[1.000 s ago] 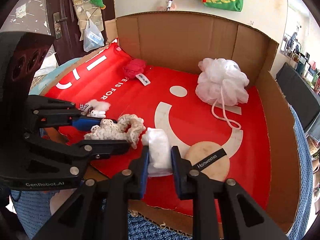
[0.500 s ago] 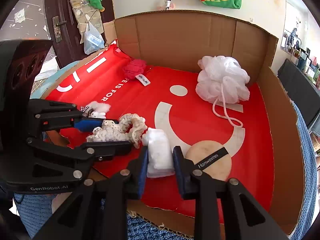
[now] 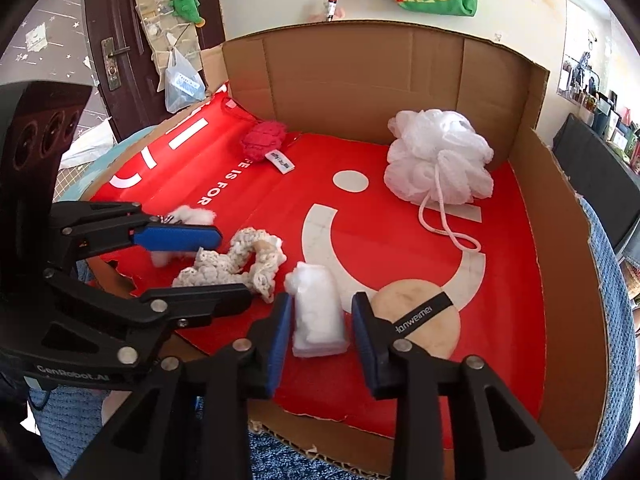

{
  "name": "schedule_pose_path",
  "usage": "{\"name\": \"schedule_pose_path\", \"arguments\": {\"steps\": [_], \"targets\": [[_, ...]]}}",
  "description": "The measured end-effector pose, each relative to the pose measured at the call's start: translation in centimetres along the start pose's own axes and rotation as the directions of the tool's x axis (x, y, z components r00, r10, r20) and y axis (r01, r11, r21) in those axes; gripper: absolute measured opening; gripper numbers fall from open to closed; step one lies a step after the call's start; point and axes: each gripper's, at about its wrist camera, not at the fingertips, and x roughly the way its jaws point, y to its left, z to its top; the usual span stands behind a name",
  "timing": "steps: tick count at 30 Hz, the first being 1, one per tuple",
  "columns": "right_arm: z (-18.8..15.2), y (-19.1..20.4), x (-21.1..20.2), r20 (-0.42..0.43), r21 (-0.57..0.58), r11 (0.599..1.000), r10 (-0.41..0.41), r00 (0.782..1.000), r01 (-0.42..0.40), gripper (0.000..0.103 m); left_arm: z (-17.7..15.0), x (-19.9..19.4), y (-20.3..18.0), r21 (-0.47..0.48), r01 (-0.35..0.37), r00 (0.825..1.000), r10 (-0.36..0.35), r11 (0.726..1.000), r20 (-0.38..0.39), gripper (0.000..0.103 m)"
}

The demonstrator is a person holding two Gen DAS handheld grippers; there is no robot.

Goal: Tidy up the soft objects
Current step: 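Open both tools to release the scrunchie and white cloth in the box, then withdraw both tools from the box back over the blanket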

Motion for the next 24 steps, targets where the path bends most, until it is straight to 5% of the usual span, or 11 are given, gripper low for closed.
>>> {"name": "schedule_pose_path", "arguments": {"steps": [4, 7, 10, 24], "targets": [[0.0, -0.3, -0.3, 0.009, 0.015, 1.000, -0.004, 1.000, 0.004, 0.035, -0.1, -1.1, 0.2, -0.011, -0.014, 0.999, 0.014, 1.000, 0.030, 0.060], [0.0, -0.4, -1.1, 0.025, 0.034, 0.999, -0.005, 1.000, 0.004, 0.047, -0.3, -2.2, 0.4, -0.020, -0.024, 0.998, 0.025, 1.000, 0.054, 0.061], [0.1, -0.2, -2.1, 0.053, 0.040, 0.999, -0.015, 0.999, 0.013, 0.050, -0.6, -3.7, 0.5, -0.036, -0.043, 0.994, 0.046, 0.998, 0.095, 0.073], [-0.4, 1.5, -9.0, 0.203, 0.109, 0.993, -0.054, 0.978, 0.032, 0.088, -2.4, -11.4, -0.1, -0.103, -0.069, 0.963, 0.093, 0.992, 0.251, 0.082]]}}
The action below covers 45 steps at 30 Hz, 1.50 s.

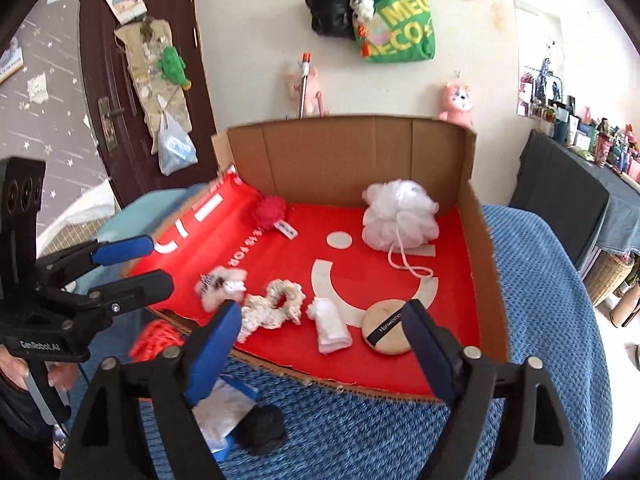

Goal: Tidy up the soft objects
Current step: 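Withdraw both tools from the box back over the blanket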

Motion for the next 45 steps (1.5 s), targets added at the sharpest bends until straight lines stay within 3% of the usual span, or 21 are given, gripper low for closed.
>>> {"name": "schedule_pose_path", "arguments": {"steps": [2, 20, 29, 37, 45], "targets": [[0.0, 0.3, -1.1, 0.022, 0.005, 1.000, -0.009, 1.000, 0.009, 0.094, -0.1, -1.0, 0.0, -0.005, -0.005, 1.000, 0.005, 1.000, 0.012, 0.082], [-2.6, 3.7, -8.7, 0.143, -0.021, 0.999, -0.034, 0.989, 0.037, 0.103, -3.4, -9.0, -2.2, 0.002, -0.076, 0.991, 0.075, 0.997, 0.109, 0.087], [-6.2, 4.1, -9.2, 0.146, 0.004, 0.995, -0.097, 0.985, 0.097, 0.103, -6.7, -9.2, -1.7, -0.025, -0.129, 0.987, 0.131, 0.991, 0.096, 0.088], [-9.5, 3.0, -6.6, 0.101, 0.035, 0.977, -0.212, 0.972, 0.209, 0.103, -9.9, -6.2, -0.5, -0.020, -0.203, 0.978, 0.204, 0.979, 0.042, 0.092], [-10.8, 2.1, -4.9, 0.053, 0.046, 0.976, -0.215, 0.975, 0.213, 0.103, -10.5, -4.0, 0.9, -0.041, -0.240, 0.971, 0.241, 0.970, 0.002, 0.092]]}}
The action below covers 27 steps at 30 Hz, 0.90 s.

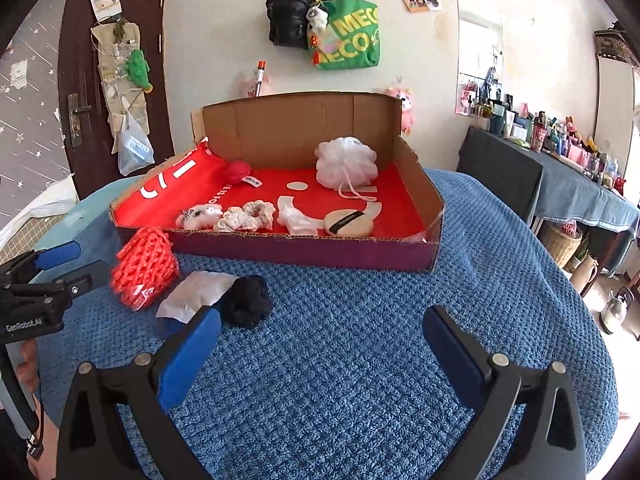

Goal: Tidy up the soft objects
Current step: 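Withdraw both tools from the box back over the blanket, then grasp the red mesh net with the left tool while the right tool grasps the black knitted ball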

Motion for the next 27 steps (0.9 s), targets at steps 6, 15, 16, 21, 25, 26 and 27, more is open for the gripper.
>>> {"name": "schedule_pose_path", "arguments": {"steps": [6, 15, 16, 21, 25, 26, 27], "targets": [[0.1, 0.2, 0.6, -0.009, -0.009, 1.000, -0.015, 1.000, 0.015, 0.103, 0.1, 1.9, 0.7, -0.046, 0.022, 0.998, -0.024, 0.999, -0.056, 0.092], [0.0, 0.5, 2.2, -0.045, -0.017, 0.999, -0.028, 0.999, 0.028, 0.103, -0.1, 3.2, 0.3, -0.057, 0.049, 0.993, -0.054, 0.997, -0.101, 0.097], [0.0, 0.5, 2.3, -0.051, -0.016, 1.000, -0.026, 0.998, 0.026, 0.103, -0.1, 3.3, 0.2, -0.055, 0.050, 0.993, -0.056, 0.997, -0.102, 0.097], [0.0, 0.5, 2.5, -0.064, -0.015, 1.000, -0.021, 0.998, 0.020, 0.103, 0.1, 3.1, -0.3, -0.035, 0.043, 0.994, -0.046, 0.998, -0.095, 0.097], [0.4, 0.7, 2.9, -0.086, -0.021, 1.000, -0.008, 0.996, 0.007, 0.103, 0.7, 3.0, -0.8, -0.016, 0.062, 0.993, -0.063, 0.998, -0.102, 0.097], [0.5, 0.7, 3.1, -0.092, -0.022, 1.000, -0.005, 0.996, 0.003, 0.103, 0.9, 2.9, -0.9, -0.014, 0.069, 0.992, -0.070, 0.998, -0.102, 0.097], [0.6, 0.8, 3.2, -0.096, -0.024, 1.000, -0.001, 0.995, -0.002, 0.103, 1.2, 2.8, -1.0, -0.013, 0.075, 0.992, -0.076, 0.997, -0.102, 0.097]]}}
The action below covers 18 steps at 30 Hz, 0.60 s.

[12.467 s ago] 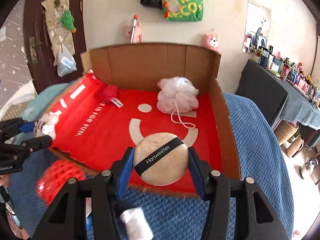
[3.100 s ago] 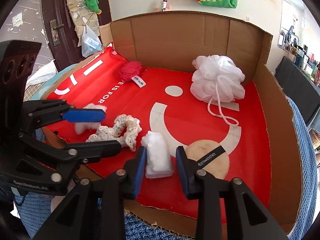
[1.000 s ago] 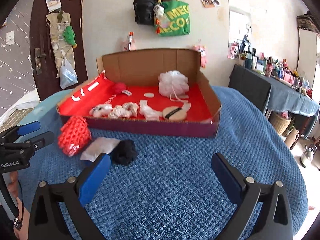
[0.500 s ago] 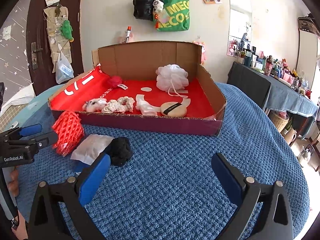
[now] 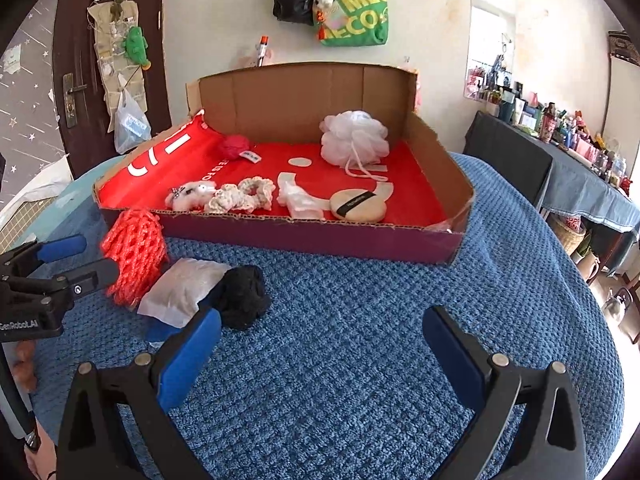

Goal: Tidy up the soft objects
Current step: 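Grasp the red mesh net with the left tool while the right tool grasps the black knitted ball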

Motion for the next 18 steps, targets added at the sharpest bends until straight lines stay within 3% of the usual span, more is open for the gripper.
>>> {"name": "schedule_pose_path", "arguments": {"steps": [8, 18], "targets": [[1.0, -0.3, -0.6, 0.017, 0.005, 1.000, 0.015, 1.000, -0.015, 0.103, 1.4, -3.1, 0.2, -0.029, -0.001, 1.000, 0.002, 1.000, 0.031, 0.097], [0.3, -0.2, -2.1, 0.039, 0.009, 1.000, 0.029, 0.999, -0.030, 0.103, 0.0, -5.7, -0.3, -0.041, -0.005, 1.000, 0.006, 0.999, 0.025, 0.096]]}}
